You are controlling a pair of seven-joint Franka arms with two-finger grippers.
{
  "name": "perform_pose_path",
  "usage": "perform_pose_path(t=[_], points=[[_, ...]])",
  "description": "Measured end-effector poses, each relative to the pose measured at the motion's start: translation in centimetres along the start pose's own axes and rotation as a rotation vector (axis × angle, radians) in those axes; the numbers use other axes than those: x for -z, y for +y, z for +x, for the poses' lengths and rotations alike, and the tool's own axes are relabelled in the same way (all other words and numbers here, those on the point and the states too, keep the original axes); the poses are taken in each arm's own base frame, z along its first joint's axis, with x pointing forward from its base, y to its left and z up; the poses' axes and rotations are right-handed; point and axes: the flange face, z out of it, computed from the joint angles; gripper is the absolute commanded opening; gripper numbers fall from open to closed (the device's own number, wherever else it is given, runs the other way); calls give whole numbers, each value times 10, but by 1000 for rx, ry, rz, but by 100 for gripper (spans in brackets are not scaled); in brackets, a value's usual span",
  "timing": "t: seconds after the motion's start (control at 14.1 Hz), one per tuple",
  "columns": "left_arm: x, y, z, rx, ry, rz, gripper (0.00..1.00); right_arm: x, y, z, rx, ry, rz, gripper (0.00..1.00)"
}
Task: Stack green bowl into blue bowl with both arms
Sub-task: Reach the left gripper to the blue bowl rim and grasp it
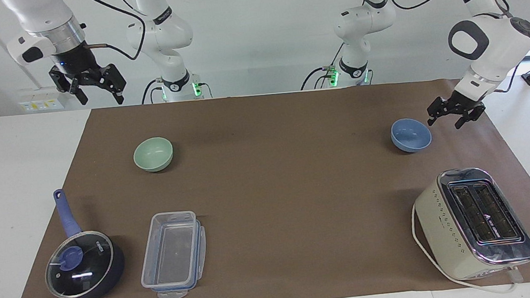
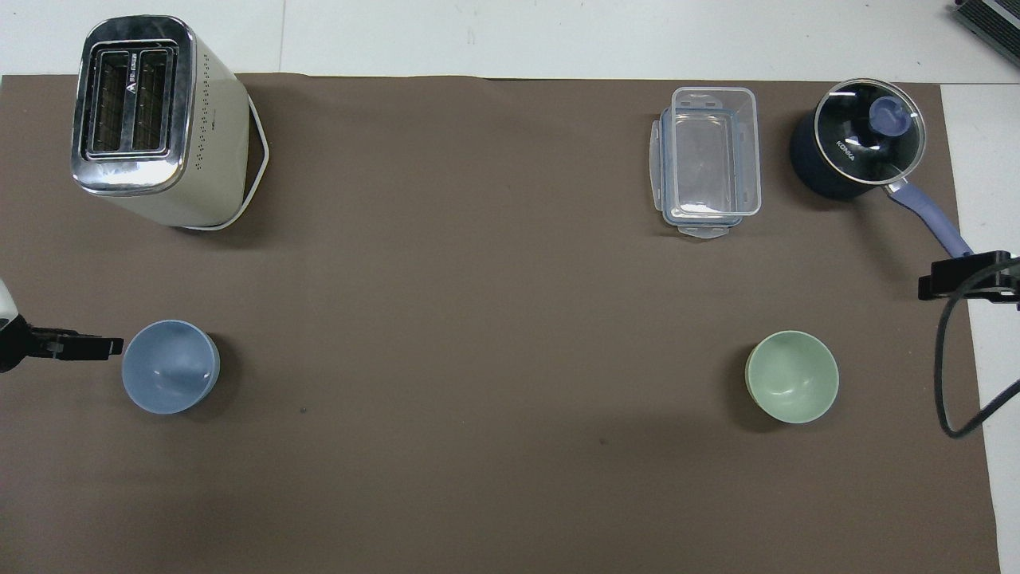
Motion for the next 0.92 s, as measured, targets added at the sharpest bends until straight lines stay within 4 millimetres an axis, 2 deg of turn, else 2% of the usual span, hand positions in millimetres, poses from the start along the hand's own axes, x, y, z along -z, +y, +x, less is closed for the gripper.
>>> perform_pose_path(t=[0.28, 0.78, 0.92], points=[[-21, -14, -4, 13, -8, 2, 100, 0, 0, 0, 0, 0, 0, 100], [-51, -15, -10, 46, -9, -20, 100, 0, 0, 0, 0, 0, 0, 100], [-58, -14, -11, 46, -12, -20, 95, 0, 0, 0, 0, 0, 0, 100]])
